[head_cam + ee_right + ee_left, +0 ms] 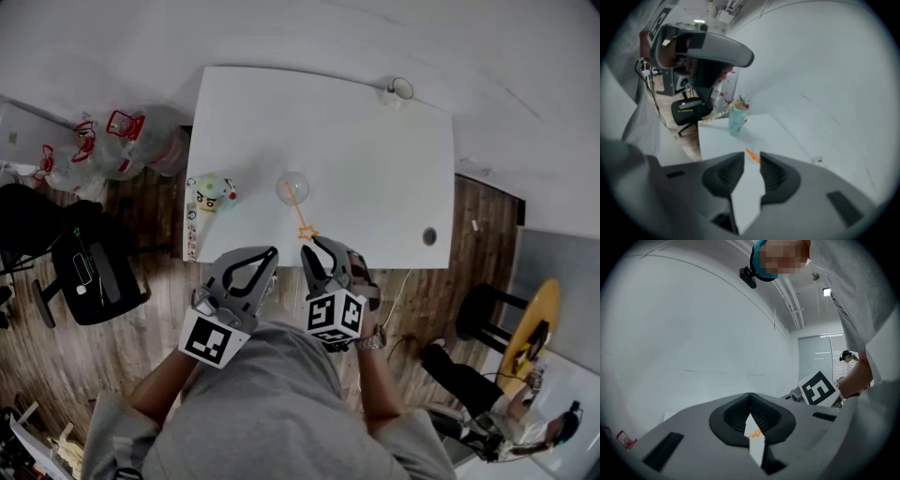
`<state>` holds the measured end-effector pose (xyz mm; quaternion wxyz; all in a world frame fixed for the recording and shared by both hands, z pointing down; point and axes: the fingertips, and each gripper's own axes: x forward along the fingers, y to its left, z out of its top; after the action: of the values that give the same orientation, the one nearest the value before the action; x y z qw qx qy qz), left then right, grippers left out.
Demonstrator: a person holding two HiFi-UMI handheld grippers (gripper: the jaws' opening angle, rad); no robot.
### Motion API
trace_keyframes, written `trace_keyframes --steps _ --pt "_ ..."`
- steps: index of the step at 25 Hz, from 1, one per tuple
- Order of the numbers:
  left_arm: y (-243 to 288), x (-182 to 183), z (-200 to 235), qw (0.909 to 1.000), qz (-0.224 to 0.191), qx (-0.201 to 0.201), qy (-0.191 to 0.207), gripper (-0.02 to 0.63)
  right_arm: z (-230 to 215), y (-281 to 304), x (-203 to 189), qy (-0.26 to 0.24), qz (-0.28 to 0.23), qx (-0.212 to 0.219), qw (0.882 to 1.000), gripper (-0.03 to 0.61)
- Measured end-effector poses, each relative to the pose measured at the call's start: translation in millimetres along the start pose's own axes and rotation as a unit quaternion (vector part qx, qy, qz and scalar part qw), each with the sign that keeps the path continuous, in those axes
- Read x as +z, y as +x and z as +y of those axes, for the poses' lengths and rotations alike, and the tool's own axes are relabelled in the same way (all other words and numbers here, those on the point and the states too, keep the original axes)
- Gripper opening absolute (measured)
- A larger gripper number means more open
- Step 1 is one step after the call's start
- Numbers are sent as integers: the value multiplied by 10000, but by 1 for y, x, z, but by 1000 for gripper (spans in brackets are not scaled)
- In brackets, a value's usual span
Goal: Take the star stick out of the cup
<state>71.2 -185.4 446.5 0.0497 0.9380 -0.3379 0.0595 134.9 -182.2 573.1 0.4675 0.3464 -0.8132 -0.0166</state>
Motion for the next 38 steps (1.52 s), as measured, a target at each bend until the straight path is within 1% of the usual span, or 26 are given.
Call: trace_keyframes --steps 8,10,18,30,38 --pt "2 0 10 10000 -29 38 -12 29 0 18 -2 -640 268 20 9976 128" --pt "3 -2 13 10000 -24 51 -27 29 1 23 -5 -690 331 57 9971 127" --pt "6 -3 20 10000 -7 56 -69 29 2 36 -6 -578 398 177 9974 126" --pt "6 -5 23 10000 13 71 -42 29 -3 40 0 -428 330 -8 9985 58" --pt "4 -5 23 9999 -17 130 -44 29 -6 39 -5 -265 386 -141 9988 48"
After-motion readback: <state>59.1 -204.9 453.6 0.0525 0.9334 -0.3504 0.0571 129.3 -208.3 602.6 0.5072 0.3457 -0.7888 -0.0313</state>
